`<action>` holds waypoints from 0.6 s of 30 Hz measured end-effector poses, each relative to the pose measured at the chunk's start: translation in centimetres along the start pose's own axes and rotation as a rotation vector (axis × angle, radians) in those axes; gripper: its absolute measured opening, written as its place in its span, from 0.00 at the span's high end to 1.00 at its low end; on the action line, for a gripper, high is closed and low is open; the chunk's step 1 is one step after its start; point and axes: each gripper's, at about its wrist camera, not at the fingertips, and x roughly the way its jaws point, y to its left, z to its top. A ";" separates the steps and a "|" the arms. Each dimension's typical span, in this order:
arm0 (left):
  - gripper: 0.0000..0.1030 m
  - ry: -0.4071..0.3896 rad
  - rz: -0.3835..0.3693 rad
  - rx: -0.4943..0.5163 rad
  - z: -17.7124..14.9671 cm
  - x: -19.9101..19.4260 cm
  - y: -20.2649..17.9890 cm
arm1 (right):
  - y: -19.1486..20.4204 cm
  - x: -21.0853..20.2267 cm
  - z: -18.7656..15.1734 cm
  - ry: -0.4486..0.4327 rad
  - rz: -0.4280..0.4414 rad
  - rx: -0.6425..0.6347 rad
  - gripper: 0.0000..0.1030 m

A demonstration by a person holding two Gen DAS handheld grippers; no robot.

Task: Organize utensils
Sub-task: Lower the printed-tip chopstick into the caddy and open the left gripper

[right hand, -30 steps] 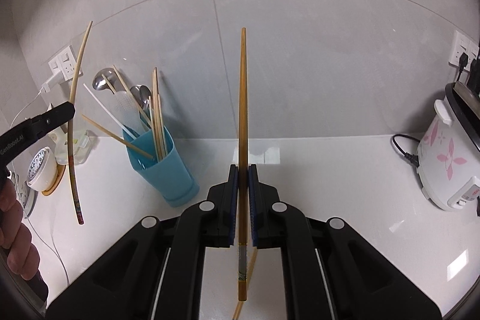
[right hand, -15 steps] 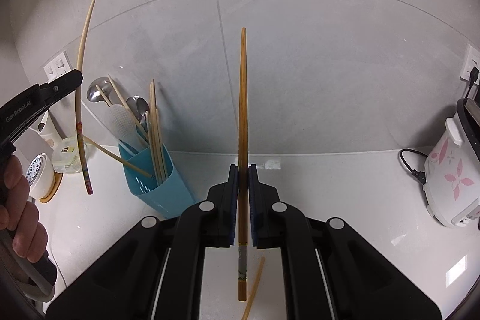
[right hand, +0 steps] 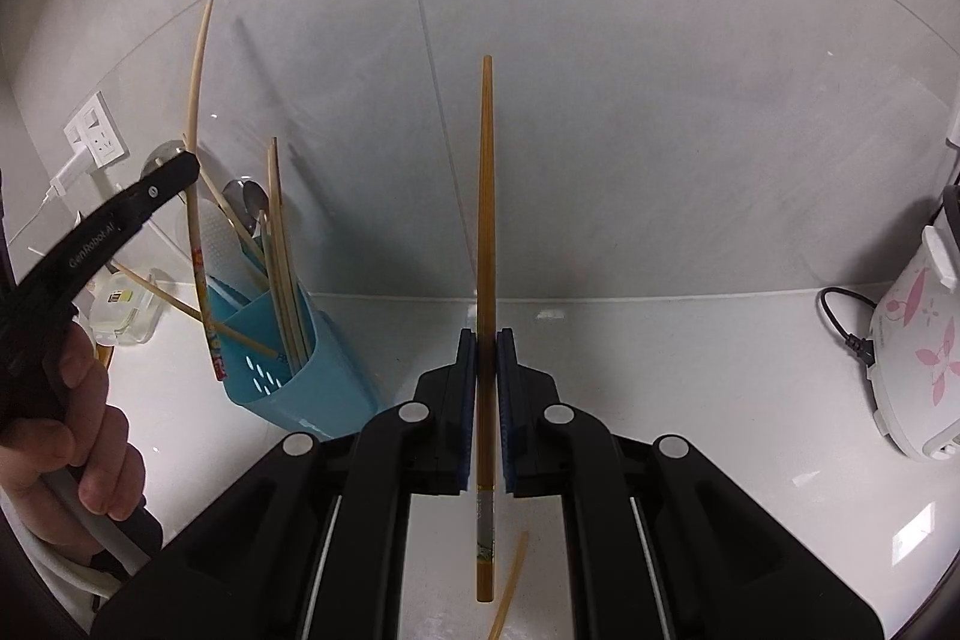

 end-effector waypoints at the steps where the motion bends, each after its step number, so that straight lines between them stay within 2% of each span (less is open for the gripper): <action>1: 0.94 0.006 0.002 0.000 -0.2 0.3 0.1 | 0.0 0.2 0.0 0.002 0.000 0.000 0.94; 11: 0.92 0.112 0.022 0.027 -1.5 2.3 0.4 | 0.1 1.0 -0.1 0.016 0.007 -0.001 0.94; 12: 0.89 0.129 0.032 0.033 -1.4 2.4 0.2 | 0.2 1.1 0.0 0.017 0.010 -0.002 0.94; 14: 0.69 0.153 0.038 0.032 -1.5 2.3 0.3 | 0.4 1.1 0.1 0.016 0.014 -0.006 0.94; 15: 0.55 0.154 0.051 0.032 -1.6 2.0 0.5 | 0.5 1.1 0.2 0.015 0.018 -0.009 0.94; 17: 0.50 0.158 0.067 0.038 -1.6 1.3 0.7 | 0.8 1.1 0.4 0.013 0.024 -0.015 0.94; 18: 0.45 0.165 0.070 0.041 -1.7 1.1 0.6 | 0.9 1.1 0.5 0.011 0.027 -0.017 0.94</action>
